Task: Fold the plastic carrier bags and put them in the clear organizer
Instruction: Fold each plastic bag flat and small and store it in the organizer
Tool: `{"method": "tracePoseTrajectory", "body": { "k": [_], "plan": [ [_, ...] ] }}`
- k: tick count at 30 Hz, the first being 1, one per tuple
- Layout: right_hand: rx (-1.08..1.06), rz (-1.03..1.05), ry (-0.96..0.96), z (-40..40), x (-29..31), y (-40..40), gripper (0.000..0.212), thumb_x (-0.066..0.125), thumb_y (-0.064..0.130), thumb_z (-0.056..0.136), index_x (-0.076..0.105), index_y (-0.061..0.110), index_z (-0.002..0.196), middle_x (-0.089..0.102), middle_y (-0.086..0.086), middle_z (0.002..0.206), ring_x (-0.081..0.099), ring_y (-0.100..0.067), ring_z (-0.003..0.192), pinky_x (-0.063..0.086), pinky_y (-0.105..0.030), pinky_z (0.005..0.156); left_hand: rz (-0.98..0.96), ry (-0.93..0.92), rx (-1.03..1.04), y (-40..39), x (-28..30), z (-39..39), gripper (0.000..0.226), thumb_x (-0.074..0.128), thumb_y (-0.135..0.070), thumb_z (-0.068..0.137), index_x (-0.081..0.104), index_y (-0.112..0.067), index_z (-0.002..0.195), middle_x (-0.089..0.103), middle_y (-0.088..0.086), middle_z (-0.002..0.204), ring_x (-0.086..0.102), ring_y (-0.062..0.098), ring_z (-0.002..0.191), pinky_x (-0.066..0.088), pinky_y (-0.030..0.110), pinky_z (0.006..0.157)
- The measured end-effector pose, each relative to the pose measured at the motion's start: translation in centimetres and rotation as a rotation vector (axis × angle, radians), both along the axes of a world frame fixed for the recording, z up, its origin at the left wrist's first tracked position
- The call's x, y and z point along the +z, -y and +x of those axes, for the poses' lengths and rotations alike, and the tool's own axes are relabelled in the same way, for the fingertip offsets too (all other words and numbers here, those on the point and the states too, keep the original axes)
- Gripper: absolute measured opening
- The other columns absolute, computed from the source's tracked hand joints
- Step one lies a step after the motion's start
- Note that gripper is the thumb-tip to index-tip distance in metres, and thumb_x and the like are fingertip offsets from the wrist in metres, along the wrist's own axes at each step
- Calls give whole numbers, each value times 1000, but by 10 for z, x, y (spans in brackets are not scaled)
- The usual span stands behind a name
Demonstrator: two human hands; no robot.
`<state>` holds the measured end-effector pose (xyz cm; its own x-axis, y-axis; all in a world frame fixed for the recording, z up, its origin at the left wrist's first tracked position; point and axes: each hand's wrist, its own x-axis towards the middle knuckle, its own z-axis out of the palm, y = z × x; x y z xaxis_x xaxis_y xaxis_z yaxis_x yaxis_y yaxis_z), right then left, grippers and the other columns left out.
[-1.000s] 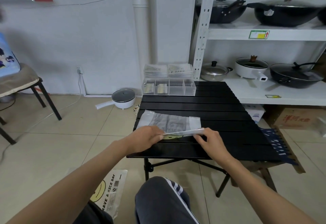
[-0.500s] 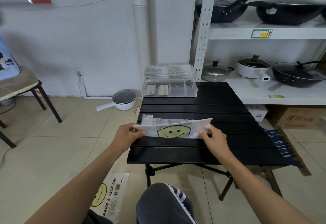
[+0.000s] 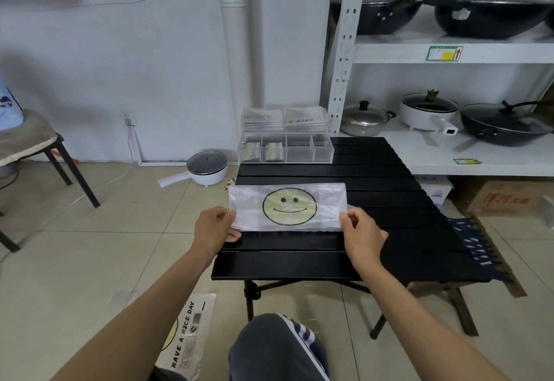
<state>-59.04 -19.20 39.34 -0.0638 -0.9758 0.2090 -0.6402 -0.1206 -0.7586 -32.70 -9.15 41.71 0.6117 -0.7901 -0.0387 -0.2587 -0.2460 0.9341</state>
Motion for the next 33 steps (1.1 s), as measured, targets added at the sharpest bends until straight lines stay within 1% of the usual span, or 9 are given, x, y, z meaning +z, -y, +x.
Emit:
{"method": "tracePoseTrajectory", "body": {
  "k": [4,8,11,15,18,21,26,30,33],
  "plan": [
    [-33,-30,-58,0,-3,0,14,49,28,98,61,23,91,63,4,78,57,-18,83,26,-32,85,52,116,7,2,-3,0,25,51,-19,97,64,-5,82,65,12,59,61,18,50,57,27,59],
    [-32,-51,-181,0,-1,-2,17,46,24,98,63,22,97,62,3,86,57,-19,87,30,-37,87,117,223,20,5,-4,-3,27,50,-26,97,63,-10,80,63,7,59,56,14,47,54,32,61],
    [-93,-94,-190,-1,0,-5,24,49,34,96,64,22,110,57,-2,105,54,-19,99,32,-41,90,114,339,40,4,-7,-6,25,55,-39,94,60,-15,91,64,-2,81,61,10,53,54,34,72],
    [-199,-59,-316,-1,0,-10,47,53,49,92,54,24,132,59,-2,122,50,-21,113,31,-44,94,110,340,51,1,-8,-9,40,64,-35,89,52,-15,121,58,-5,101,63,10,55,46,26,64],
    [-130,-76,-308,1,-1,-8,47,56,37,93,49,25,137,66,4,114,52,-20,112,29,-44,97,121,350,-4,4,-11,-10,45,65,-26,88,49,-15,128,61,-7,92,66,19,73,52,34,74],
    [-29,-70,-264,1,-3,-6,48,53,23,95,44,25,142,66,7,115,52,-17,115,22,-45,109,142,421,-20,5,-13,-11,46,64,-22,87,49,-18,130,63,2,112,62,21,93,51,33,81],
    [-25,-24,-242,1,-2,-6,51,48,32,97,37,23,147,59,2,132,45,-19,131,6,-50,118,116,482,40,4,-15,-15,53,63,-31,89,44,-19,137,50,9,128,59,26,105,47,34,87],
    [50,-27,-268,2,-1,-6,52,49,26,97,36,23,147,59,4,132,47,-15,130,2,-50,119,160,545,-25,4,-18,-18,45,59,-32,90,48,-22,133,55,3,122,59,22,103,49,34,83],
    [56,-36,-326,1,-1,-8,44,49,14,95,48,26,137,59,4,132,48,-15,129,3,-52,119,245,713,-42,3,-17,-21,26,53,-29,91,60,-14,111,48,3,118,59,22,86,51,33,73]
  ]
}}
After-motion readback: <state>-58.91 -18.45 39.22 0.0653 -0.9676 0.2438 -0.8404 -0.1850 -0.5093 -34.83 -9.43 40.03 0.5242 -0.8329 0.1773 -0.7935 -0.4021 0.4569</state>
